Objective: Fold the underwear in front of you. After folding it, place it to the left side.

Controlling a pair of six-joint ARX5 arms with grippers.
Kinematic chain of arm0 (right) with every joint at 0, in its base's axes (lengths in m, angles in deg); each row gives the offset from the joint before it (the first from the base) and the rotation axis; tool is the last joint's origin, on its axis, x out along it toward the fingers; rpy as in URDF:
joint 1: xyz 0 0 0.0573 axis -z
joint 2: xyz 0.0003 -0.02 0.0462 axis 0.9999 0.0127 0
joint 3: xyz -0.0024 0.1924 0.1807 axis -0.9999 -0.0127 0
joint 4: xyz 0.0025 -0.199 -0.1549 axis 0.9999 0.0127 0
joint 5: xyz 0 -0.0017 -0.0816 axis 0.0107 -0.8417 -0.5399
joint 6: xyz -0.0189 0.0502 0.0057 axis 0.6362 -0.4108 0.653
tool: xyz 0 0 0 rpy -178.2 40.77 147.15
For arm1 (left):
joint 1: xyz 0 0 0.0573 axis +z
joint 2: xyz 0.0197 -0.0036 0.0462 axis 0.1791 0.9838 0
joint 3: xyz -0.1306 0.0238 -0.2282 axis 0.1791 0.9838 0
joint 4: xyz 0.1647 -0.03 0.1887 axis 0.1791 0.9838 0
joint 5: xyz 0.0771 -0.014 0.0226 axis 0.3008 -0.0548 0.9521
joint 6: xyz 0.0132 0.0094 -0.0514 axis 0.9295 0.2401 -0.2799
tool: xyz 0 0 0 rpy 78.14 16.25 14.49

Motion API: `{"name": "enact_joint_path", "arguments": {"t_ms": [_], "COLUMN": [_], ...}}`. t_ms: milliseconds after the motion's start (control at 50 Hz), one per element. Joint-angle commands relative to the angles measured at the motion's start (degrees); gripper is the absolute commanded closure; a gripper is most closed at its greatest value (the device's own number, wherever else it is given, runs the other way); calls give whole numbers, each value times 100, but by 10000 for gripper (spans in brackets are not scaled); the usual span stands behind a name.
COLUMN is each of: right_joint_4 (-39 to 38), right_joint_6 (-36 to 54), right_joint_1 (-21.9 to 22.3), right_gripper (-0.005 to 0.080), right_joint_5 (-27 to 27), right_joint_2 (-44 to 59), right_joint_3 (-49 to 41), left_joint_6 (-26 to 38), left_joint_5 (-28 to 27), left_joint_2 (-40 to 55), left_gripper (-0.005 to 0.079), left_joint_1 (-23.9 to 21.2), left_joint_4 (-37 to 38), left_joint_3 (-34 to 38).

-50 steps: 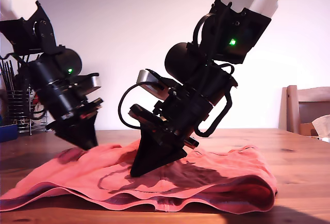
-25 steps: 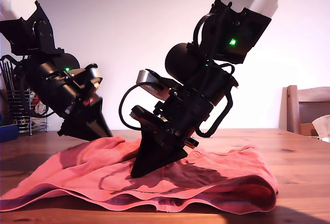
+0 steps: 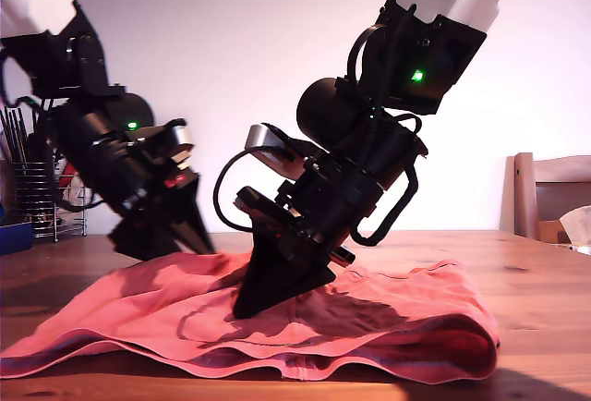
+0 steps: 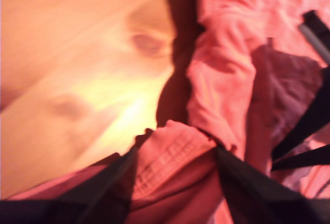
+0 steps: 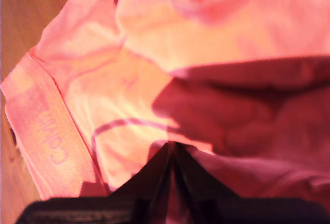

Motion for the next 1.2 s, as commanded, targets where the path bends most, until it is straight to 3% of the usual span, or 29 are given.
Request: {"name": "enact_joint_path", "arguments": {"t_ms": [0,120,200,280,380,400,660,860,1180], "right_joint_4": [-11,0,0,-4,13,17,59,107,223], "right_joint_6": [35,35,37,37,37,37,37,63,146], "right_joint_1": [13,13,13,13,13,13,13,13,11], "right_gripper": [763,763,763,763,763,763,763,763,763], "right_joint_5": [44,48,48,48,61,63,63,42,-4], "right_joint_2": [173,173,173,173,173,173,173,173,188], "right_joint_3": [-72,-72,-72,-72,-72,-72,-72,-72,-72], "left_joint_6": [22,107,271,321,332,321,-7,-138,-372], "left_joint_5": [-175,-186,-31,68,306,310,372,870,1034], "left_joint_2": [175,177,177,179,179,179,177,177,175], "left_gripper": [271,285,364,496,755,776,762,762,762], "left_joint_1": [-35,-35,-61,-92,-109,-109,11,160,356], "left_joint_4": [31,212,420,474,374,319,-269,-579,-597], "left_joint_3": [0,0,11,42,44,44,11,-4,-588]}}
